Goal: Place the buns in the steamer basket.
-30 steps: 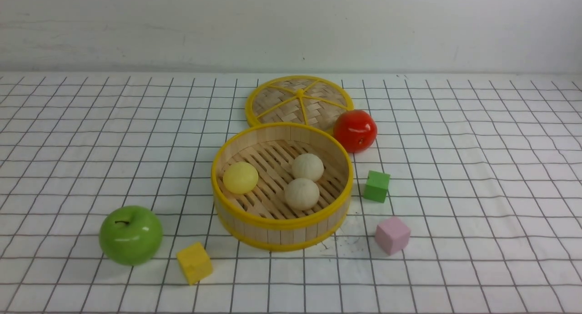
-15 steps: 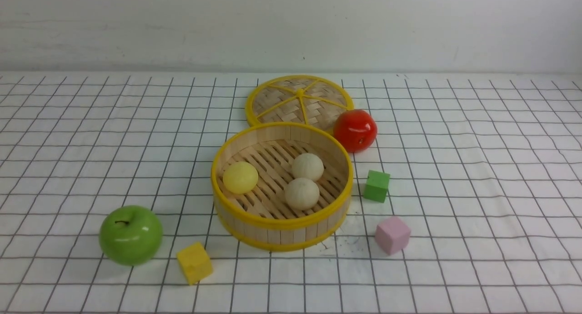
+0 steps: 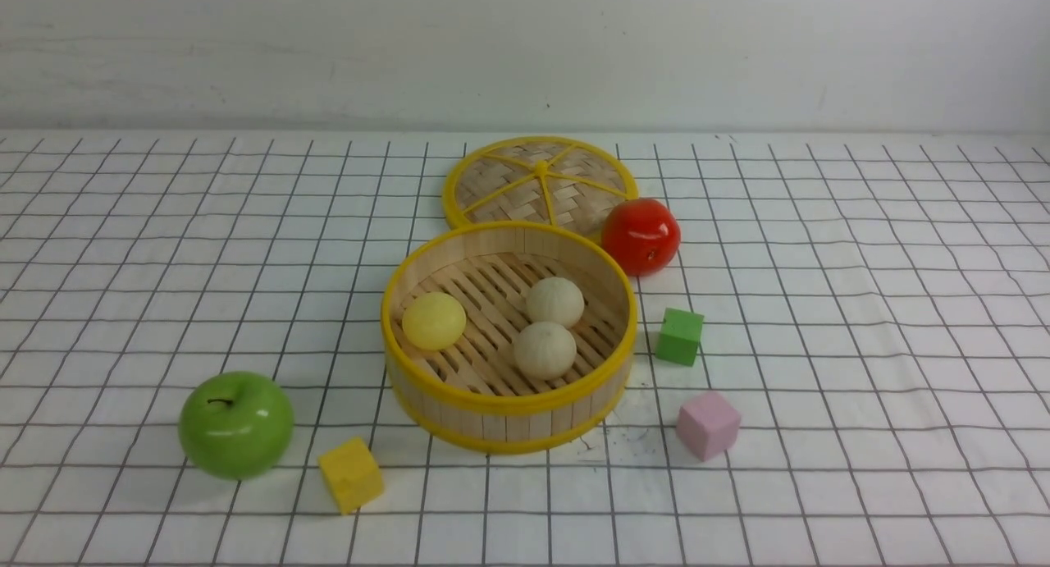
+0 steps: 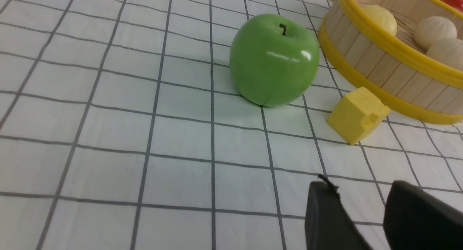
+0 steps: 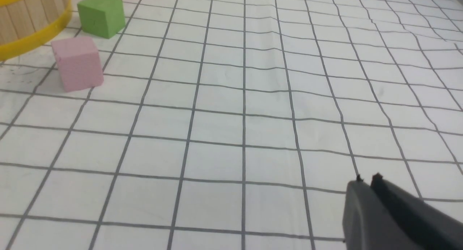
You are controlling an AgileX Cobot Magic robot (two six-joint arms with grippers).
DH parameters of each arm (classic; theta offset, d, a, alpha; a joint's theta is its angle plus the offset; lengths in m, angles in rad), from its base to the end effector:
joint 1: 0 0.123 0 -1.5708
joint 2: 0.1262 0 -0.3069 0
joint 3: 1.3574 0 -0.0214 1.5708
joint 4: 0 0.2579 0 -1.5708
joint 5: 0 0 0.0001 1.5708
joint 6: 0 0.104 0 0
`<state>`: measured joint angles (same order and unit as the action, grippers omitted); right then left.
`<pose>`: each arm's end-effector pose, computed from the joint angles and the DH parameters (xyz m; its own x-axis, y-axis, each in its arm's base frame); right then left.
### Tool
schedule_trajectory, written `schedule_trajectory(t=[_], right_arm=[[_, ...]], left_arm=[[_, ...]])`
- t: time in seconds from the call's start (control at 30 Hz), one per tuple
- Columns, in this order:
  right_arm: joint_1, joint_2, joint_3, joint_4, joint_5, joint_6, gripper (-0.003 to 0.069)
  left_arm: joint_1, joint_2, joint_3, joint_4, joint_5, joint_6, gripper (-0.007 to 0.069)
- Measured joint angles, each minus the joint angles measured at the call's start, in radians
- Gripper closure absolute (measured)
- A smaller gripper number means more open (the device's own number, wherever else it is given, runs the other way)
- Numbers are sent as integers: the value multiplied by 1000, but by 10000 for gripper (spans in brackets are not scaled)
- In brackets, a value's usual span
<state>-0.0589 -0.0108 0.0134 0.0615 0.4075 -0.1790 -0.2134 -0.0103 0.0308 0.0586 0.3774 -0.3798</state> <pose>0.0490 -0.0003 0.1684 -0.3181 -0.1036 -0.9424 -0.0031 0.9941 -0.1083 0.0494 -0.0084 0.1652 -0.3439 -0.2524 -0.9045 0.0863 0.9506 -0.2981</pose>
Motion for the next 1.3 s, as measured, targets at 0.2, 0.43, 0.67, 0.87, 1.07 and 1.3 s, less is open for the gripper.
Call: schedule_trajectory(t=[0.2, 0.43, 0.67, 0.87, 1.07, 1.3], right_arm=[[0, 0, 0, 1, 0, 0, 622], [0, 0, 0, 1, 0, 0, 610], [-1, 0, 0, 1, 0, 0, 599], [-1, 0, 0, 1, 0, 0, 590], [-1, 0, 0, 1, 0, 0, 585], [-1, 0, 0, 1, 0, 0, 574]], left_arm=[[0, 0, 0, 0, 0, 0, 387], [0, 0, 0, 0, 1, 0, 387], [0, 0, 0, 0, 1, 0, 387], [0, 0, 0, 0, 1, 0, 387], [0, 0, 0, 0, 1, 0, 387], [0, 0, 0, 0, 1, 0, 387]])
